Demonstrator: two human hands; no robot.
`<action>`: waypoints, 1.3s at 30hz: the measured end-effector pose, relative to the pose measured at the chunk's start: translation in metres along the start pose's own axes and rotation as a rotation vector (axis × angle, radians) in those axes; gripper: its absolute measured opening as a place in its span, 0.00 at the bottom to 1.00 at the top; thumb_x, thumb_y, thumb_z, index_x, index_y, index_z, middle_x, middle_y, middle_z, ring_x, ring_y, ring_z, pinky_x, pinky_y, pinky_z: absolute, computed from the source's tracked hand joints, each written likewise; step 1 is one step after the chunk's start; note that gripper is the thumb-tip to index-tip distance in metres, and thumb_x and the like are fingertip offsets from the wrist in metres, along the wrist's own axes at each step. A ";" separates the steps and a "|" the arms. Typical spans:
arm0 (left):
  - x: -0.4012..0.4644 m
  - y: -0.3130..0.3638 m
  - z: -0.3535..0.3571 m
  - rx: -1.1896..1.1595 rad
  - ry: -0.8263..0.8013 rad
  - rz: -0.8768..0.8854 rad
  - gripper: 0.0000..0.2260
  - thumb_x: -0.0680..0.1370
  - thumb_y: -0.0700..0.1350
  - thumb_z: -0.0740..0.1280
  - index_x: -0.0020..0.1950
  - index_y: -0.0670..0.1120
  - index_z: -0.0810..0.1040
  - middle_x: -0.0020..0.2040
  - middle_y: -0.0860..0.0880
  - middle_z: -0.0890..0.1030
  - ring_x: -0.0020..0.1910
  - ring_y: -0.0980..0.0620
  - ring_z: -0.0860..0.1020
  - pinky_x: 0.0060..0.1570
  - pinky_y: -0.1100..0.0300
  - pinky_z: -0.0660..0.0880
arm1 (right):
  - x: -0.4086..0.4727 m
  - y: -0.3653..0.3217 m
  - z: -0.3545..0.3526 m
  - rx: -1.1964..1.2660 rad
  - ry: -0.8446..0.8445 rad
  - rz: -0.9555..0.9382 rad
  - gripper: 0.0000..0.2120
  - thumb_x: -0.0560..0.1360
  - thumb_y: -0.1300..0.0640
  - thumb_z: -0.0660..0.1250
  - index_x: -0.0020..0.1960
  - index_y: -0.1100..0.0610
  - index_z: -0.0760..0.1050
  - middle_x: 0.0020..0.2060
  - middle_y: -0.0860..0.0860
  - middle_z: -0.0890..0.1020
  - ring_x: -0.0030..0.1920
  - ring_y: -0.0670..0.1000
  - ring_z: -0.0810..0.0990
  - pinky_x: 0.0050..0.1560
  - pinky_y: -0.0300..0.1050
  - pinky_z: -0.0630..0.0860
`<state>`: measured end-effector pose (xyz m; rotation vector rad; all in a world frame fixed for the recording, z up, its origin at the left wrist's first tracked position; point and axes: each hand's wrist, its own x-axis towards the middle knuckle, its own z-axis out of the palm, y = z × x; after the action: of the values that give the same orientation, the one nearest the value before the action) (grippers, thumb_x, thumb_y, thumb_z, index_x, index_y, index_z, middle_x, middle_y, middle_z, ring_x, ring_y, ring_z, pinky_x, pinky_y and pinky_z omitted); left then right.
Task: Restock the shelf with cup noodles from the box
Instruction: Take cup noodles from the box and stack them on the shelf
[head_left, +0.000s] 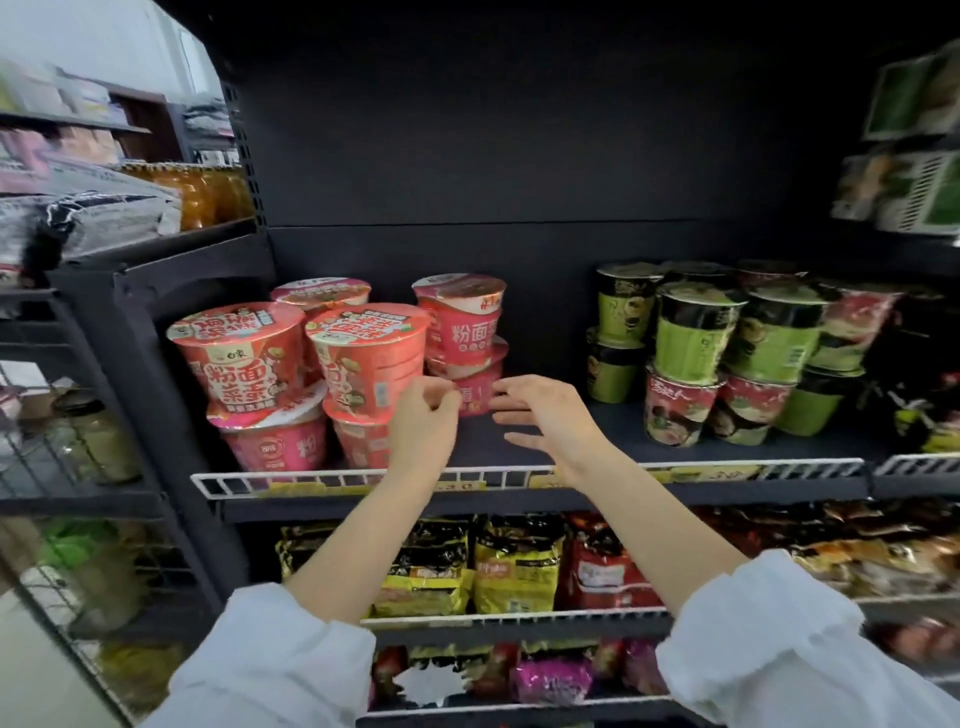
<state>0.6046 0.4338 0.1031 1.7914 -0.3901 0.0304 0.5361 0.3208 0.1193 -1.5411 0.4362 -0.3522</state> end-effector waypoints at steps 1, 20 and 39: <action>-0.014 0.006 0.012 0.026 -0.073 0.029 0.05 0.79 0.41 0.61 0.51 0.47 0.75 0.52 0.47 0.80 0.48 0.48 0.80 0.49 0.57 0.74 | -0.009 0.002 -0.014 -0.030 -0.007 -0.032 0.12 0.80 0.58 0.57 0.57 0.57 0.78 0.50 0.53 0.82 0.50 0.51 0.80 0.52 0.46 0.77; -0.332 0.089 0.254 0.132 -0.295 0.069 0.06 0.80 0.41 0.61 0.50 0.47 0.77 0.43 0.50 0.83 0.34 0.55 0.81 0.38 0.62 0.77 | -0.235 0.089 -0.346 -0.353 0.108 -0.099 0.11 0.78 0.63 0.58 0.47 0.56 0.79 0.37 0.53 0.83 0.38 0.52 0.81 0.46 0.51 0.79; -0.511 0.150 0.558 0.265 -0.670 -0.079 0.06 0.79 0.46 0.61 0.51 0.47 0.77 0.50 0.49 0.80 0.48 0.48 0.80 0.50 0.54 0.76 | -0.348 0.181 -0.696 -0.704 0.169 0.238 0.10 0.77 0.61 0.60 0.52 0.58 0.79 0.42 0.53 0.80 0.36 0.49 0.76 0.34 0.40 0.71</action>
<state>-0.0219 0.0003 -0.0161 2.0482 -0.8189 -0.6122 -0.1131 -0.1209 -0.0300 -2.1169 0.9371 -0.1426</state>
